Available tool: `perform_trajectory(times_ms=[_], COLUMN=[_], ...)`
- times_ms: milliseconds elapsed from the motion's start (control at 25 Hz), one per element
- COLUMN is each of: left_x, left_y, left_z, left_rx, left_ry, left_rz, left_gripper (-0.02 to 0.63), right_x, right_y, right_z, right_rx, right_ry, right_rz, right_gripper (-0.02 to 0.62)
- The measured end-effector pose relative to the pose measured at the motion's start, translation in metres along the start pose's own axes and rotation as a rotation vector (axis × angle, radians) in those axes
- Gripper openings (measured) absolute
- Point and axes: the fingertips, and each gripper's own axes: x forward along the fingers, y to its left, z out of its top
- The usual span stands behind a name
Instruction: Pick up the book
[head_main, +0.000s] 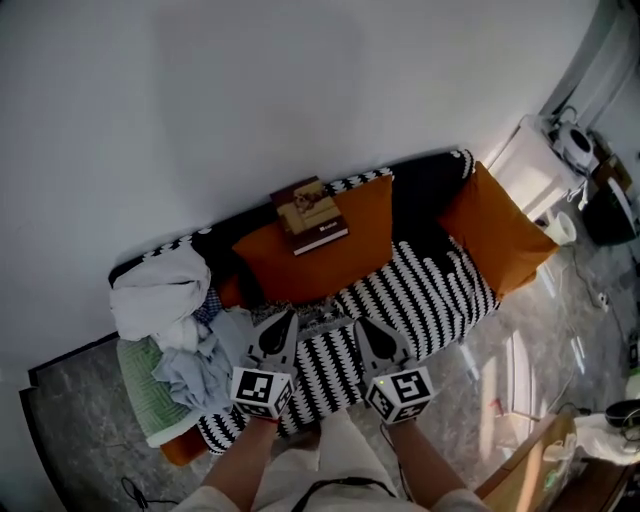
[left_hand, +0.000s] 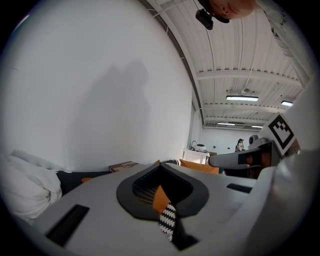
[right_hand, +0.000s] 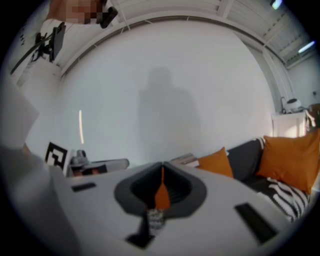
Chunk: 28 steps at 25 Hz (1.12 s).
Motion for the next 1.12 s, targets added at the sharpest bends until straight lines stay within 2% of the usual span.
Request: perform_trajectory(times_ms=[440, 1120], left_x=[0.027, 0.08], left_y=[0.017, 0.036], left_z=[-0.01, -0.056], left_rx=[-0.017, -0.056], left_ry=[0.011, 0.067], left_rz=[0.034, 0.056], left_gripper=[0.021, 0.023], right_x=[0.048, 0.117], right_y=[-0.012, -0.045], right_z=[-0.013, -0.052], right_rx=[0.036, 0.143], right_ry=[0.048, 0.151], right_rz=[0.05, 0.093], right_gripper=[0.014, 0.014])
